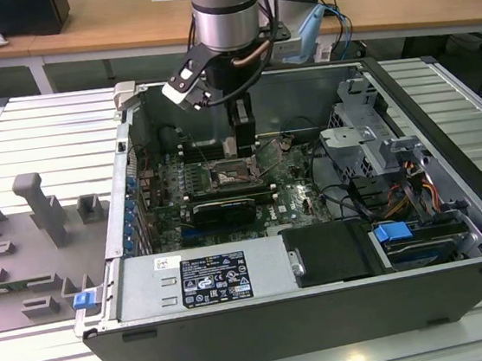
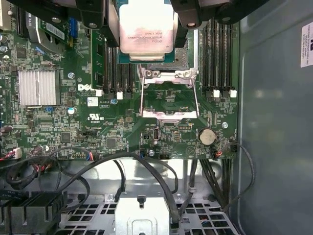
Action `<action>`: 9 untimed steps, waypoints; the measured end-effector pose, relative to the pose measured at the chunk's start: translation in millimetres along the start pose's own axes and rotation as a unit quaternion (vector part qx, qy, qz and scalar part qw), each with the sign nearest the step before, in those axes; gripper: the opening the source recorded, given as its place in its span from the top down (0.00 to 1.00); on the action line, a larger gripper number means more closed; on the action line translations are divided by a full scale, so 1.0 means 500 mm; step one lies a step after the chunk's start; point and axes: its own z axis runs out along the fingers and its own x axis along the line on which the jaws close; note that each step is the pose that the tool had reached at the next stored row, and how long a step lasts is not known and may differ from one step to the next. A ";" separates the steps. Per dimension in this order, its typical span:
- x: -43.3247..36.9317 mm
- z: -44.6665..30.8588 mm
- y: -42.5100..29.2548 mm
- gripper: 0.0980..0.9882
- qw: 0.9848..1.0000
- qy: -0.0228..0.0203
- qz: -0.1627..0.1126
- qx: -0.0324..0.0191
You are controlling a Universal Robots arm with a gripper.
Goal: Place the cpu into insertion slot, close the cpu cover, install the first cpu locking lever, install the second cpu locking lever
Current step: 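Place the cpu into insertion slot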
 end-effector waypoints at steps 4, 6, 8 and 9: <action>0.010 0.021 -0.002 0.52 1.000 0.000 0.001 0.000; 0.010 0.025 -0.003 0.52 1.000 0.000 0.001 0.000; 0.010 0.027 -0.003 0.52 1.000 0.000 0.001 0.000; 0.010 0.029 -0.003 0.52 1.000 0.000 0.001 0.000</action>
